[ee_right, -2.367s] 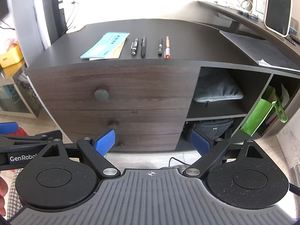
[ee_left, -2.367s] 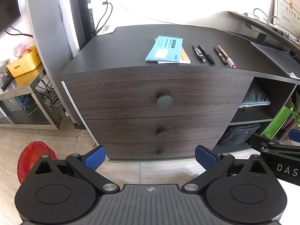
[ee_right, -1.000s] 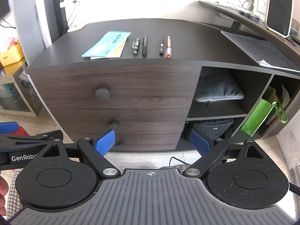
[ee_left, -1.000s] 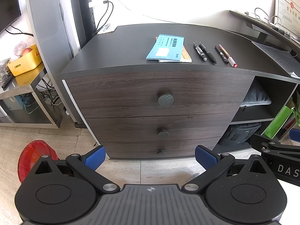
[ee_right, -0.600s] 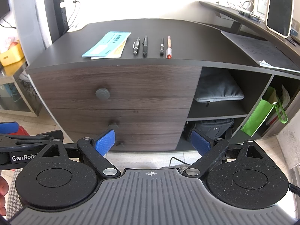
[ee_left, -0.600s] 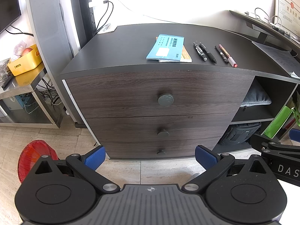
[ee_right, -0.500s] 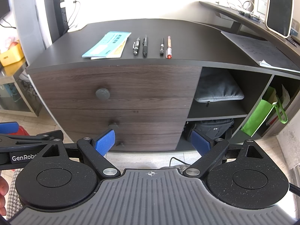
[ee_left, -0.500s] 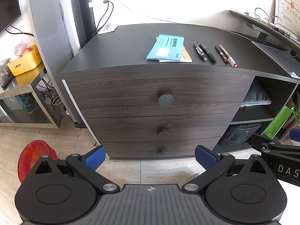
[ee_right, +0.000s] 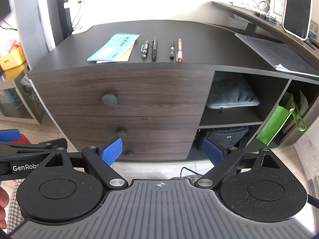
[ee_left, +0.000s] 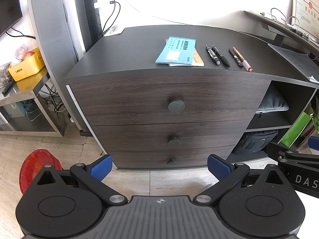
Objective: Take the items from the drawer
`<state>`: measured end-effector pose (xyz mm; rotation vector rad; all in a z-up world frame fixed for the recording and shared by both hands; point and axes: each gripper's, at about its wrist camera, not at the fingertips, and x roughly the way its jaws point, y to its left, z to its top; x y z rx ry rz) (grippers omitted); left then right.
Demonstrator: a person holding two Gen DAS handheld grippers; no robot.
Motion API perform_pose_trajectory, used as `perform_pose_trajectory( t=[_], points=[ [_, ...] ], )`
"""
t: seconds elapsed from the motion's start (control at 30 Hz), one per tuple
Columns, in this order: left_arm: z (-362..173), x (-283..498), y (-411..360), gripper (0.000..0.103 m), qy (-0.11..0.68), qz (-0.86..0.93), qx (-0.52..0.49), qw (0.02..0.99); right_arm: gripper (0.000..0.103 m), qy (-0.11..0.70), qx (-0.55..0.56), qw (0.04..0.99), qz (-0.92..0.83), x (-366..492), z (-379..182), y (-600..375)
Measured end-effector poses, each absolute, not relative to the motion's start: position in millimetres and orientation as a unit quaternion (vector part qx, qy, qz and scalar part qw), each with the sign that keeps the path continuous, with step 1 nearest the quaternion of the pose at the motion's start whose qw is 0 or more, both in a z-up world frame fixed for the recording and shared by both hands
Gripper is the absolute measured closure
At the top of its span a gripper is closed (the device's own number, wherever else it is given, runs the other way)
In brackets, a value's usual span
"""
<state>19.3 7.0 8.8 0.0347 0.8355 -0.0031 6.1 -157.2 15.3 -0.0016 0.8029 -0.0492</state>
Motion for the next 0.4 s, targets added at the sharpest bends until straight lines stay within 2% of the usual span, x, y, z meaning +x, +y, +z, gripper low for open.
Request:
perform_pose_trajectory(
  t=[0.4],
  points=[
    [9.8,17.8,5.6,0.001,0.398,0.0,0.027,0.917,0.011,0.391,0.0,0.92,-0.023,6.7,15.1,-158.9]
  ],
)
